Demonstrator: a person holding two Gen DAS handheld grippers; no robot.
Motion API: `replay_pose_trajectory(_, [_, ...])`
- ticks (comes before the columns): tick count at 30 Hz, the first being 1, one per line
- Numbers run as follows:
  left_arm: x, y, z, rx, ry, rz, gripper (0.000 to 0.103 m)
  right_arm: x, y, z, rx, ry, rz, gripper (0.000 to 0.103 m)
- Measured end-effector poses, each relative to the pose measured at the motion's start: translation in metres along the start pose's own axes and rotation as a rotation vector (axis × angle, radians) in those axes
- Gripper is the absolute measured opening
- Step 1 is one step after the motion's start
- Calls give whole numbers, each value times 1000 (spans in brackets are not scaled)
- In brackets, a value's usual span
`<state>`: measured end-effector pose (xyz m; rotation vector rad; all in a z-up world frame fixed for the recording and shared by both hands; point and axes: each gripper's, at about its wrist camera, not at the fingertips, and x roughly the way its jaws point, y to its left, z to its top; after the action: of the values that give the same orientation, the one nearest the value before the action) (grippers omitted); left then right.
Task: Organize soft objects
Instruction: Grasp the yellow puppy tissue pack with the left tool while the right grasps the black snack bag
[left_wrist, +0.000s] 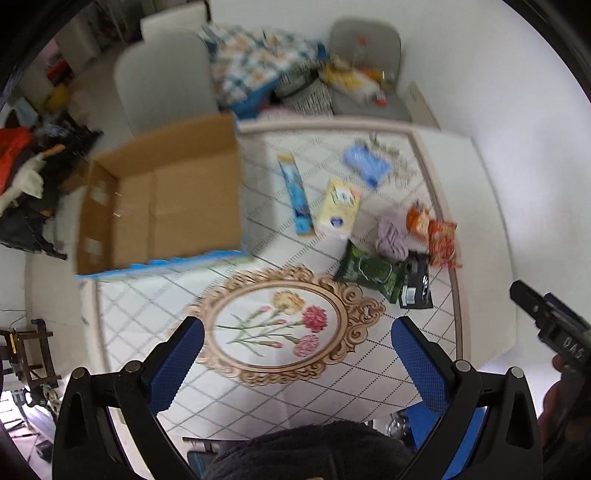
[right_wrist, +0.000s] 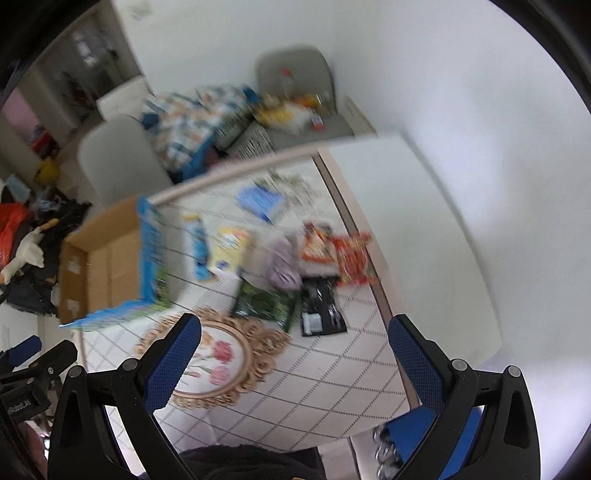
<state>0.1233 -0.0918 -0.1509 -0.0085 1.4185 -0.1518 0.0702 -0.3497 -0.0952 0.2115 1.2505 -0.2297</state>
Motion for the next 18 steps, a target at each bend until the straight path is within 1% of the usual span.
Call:
replay_pose_trajectory(1, [18,-6,7,0,33,-6,103,18,-9,0,8,25,2,103])
replay_pose_trajectory(3, [45,-15,20,7,73,-4,103,60,-26,4,33,88,5,103])
replay_pose_trajectory(7, [94,-36,52,46,116,18,101,150,-54,8,84,225,23,103])
replay_pose_trajectory(9, [117,-44,66,75,146,31,85,191,-60,8,95,278,25,103])
replay_pose_trajectory(11, [143,-54,82,98,188,54,75,222,-61,7,100,327,21,101])
replay_pose_trajectory(14, [176,-65,100,128,211,82,75,263,-59,6,99,375,13,100])
replay_pose_trajectory(16, [200,-71,111,155,241,100,75,283,-58,6,105,394,9,96])
replay_pose_trajectory(18, [225,-76,120,175,282,112,75,299,-57,4,111,417,9,88])
